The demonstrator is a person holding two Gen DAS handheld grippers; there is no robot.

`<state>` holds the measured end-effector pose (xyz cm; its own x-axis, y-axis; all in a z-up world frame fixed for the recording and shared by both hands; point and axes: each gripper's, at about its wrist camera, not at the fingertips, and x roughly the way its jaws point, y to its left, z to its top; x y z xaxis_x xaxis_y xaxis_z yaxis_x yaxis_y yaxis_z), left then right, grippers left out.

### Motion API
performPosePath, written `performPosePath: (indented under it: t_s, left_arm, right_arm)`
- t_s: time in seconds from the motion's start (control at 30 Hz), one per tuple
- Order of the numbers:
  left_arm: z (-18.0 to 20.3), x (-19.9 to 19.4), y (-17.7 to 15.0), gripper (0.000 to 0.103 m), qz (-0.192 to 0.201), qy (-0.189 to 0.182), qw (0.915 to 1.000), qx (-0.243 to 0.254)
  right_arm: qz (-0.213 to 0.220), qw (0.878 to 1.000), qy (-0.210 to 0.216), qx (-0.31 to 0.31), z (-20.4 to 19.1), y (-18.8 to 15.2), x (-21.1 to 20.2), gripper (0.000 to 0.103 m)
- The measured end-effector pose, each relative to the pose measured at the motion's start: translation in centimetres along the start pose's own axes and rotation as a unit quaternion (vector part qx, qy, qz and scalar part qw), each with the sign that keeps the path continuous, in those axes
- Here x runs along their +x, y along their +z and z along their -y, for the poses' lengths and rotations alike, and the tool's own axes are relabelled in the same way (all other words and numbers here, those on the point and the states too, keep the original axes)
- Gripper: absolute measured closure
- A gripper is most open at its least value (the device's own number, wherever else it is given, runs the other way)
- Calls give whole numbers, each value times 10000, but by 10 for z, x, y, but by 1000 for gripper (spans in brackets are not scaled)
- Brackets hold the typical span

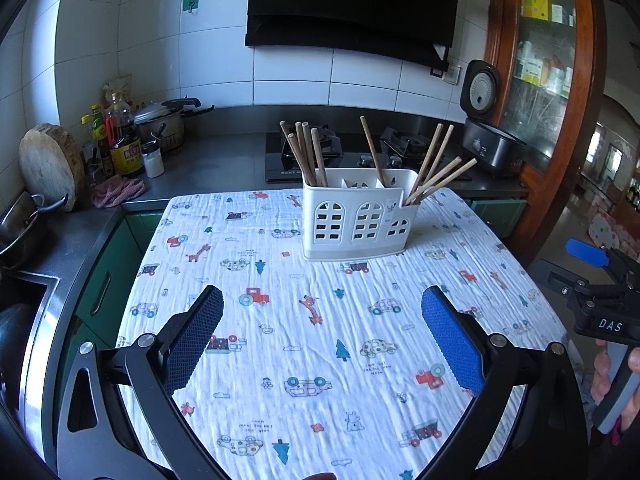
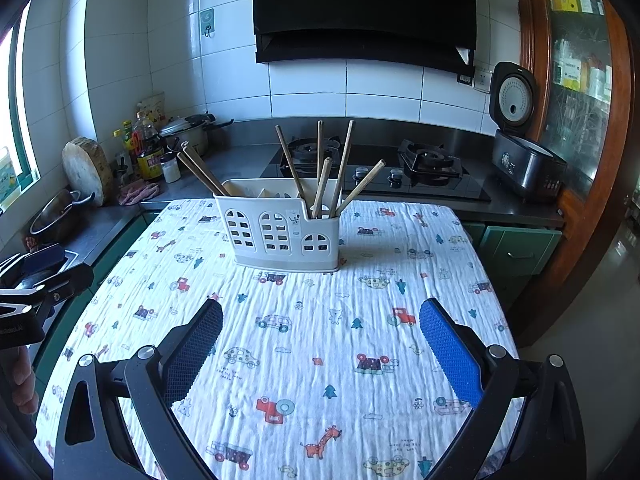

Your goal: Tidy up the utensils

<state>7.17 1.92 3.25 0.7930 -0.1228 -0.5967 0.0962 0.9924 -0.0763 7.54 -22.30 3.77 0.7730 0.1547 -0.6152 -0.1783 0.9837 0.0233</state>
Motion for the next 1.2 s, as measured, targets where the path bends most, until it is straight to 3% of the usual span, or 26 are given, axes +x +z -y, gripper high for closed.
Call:
performPosePath:
  t_s: [1.2]
  left_arm:
    - [5, 5, -1, 5, -53, 65, 10000, 37]
  right_arm:
    - [-9, 10000, 59, -30, -6, -3, 0, 7]
